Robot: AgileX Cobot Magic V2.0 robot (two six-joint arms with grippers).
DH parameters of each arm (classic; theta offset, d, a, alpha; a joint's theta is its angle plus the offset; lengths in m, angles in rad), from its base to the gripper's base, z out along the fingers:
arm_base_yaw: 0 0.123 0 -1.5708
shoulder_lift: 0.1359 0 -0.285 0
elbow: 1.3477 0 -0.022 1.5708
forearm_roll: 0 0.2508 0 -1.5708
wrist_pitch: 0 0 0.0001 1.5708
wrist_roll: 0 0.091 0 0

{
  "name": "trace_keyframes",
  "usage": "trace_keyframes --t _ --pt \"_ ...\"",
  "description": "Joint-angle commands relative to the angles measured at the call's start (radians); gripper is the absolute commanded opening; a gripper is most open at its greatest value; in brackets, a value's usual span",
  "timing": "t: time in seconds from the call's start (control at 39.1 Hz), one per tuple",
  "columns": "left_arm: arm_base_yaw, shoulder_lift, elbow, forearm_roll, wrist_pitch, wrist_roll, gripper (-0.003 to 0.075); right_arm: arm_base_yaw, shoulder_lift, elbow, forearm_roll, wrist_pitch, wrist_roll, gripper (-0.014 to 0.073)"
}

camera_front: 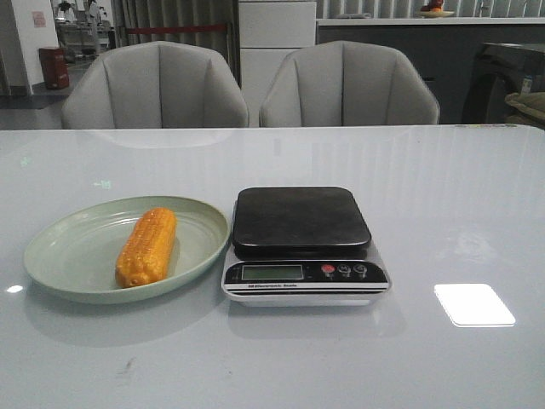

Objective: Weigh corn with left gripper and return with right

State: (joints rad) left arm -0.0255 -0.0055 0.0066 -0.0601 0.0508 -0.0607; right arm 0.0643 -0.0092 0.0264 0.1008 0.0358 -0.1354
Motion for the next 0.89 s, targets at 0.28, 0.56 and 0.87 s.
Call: trace_keyframes --t 0.28,0.56,0.87 --pt "-0.007 -0.021 0.032 -0.005 -0.080 -0.006 0.0114 -0.005 -0.019 0.010 -0.009 -0.082 -0.005 0.0157" --pt "-0.007 -0.021 0.032 -0.005 -0.080 -0.006 0.0114 -0.005 -0.019 0.010 -0.009 -0.082 -0.005 0.0157" --pt "-0.007 -0.021 0.032 -0.005 -0.101 -0.006 0.0114 -0.005 -0.020 0.010 -0.009 -0.082 -0.005 0.0157"
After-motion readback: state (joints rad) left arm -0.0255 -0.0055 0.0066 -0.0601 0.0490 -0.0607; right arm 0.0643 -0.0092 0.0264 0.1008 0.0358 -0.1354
